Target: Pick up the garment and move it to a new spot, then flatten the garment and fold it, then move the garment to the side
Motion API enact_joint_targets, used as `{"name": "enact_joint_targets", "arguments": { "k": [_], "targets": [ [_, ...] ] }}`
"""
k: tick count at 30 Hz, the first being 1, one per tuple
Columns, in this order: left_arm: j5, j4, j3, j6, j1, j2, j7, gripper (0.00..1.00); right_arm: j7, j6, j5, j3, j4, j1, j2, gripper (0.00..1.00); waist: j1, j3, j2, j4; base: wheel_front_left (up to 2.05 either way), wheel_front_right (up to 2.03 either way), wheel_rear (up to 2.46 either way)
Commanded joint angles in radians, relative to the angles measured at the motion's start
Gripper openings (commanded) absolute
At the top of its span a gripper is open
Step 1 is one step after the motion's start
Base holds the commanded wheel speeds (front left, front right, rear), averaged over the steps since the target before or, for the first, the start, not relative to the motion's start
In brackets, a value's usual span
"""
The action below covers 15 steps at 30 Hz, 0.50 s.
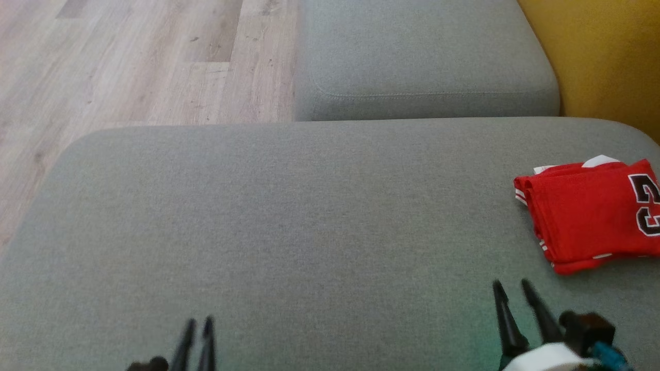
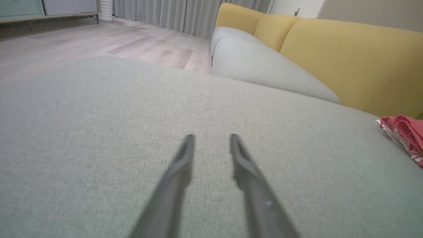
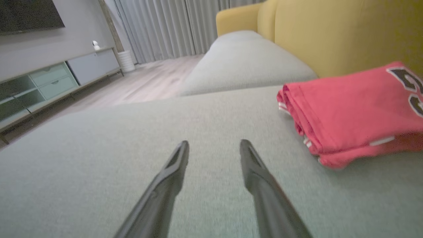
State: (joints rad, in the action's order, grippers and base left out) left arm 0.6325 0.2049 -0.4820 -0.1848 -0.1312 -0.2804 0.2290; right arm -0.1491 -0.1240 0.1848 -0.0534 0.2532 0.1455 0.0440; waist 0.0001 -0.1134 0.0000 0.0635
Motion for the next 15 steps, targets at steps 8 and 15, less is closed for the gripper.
{"name": "enact_joint_targets", "arguments": {
  "k": [8, 15],
  "targets": [
    [0.033, 0.042, 0.012, 0.010, -0.011, 0.020, -0.011, 0.00, 0.009, 0.000, 0.047, 0.002, 0.051, 0.013, 0.000, 0.00, 0.0000, 0.004, 0.0000, -0.002, 0.00, 0.00, 0.00],
    [0.088, 0.043, 0.044, 0.027, 0.004, 0.031, -0.029, 0.00, 0.023, -0.001, 0.128, 0.011, 0.048, -0.003, 0.002, 0.00, 0.0000, 0.011, 0.0000, -0.006, 0.00, 0.00, 0.00]
  ]
}}
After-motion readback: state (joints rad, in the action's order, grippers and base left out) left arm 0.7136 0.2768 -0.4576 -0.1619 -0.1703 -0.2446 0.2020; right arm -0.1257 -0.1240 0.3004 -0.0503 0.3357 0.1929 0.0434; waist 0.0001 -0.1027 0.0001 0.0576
